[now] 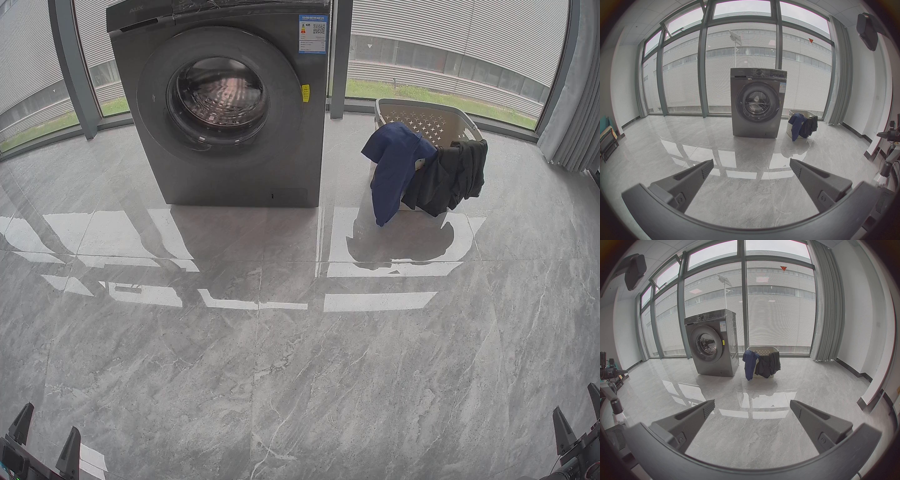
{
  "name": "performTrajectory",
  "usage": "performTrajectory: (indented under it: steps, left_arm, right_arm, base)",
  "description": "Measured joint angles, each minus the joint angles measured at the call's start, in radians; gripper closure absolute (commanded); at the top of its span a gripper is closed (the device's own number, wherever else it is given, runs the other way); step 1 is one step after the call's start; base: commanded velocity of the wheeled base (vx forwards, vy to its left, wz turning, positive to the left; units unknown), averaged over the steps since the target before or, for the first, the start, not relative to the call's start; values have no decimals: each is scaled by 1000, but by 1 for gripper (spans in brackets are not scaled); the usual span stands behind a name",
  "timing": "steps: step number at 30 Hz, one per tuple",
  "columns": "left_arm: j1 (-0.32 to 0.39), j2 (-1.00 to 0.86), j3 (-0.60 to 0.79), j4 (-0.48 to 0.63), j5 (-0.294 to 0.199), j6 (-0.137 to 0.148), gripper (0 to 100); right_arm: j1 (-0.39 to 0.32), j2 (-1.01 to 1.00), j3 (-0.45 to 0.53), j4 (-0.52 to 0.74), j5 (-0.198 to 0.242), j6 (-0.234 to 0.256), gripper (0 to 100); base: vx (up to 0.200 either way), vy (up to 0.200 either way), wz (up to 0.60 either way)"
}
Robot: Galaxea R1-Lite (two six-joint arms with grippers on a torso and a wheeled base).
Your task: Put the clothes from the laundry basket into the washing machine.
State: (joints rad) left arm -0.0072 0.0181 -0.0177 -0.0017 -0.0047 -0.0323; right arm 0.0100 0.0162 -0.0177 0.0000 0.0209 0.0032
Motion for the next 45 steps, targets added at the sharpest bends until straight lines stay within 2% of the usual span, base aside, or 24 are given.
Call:
performTrajectory:
  steps: [25,45]
  left_arm:
    - [1,0,0,0,1,-4,0]
    - [1,0,0,0,6,-7,0]
  right_arm:
    - [0,0,0,0,-8,2,0]
    - [0,0,0,0,-8,1,0]
  base:
    - [0,0,0]
    - [200,0,0]
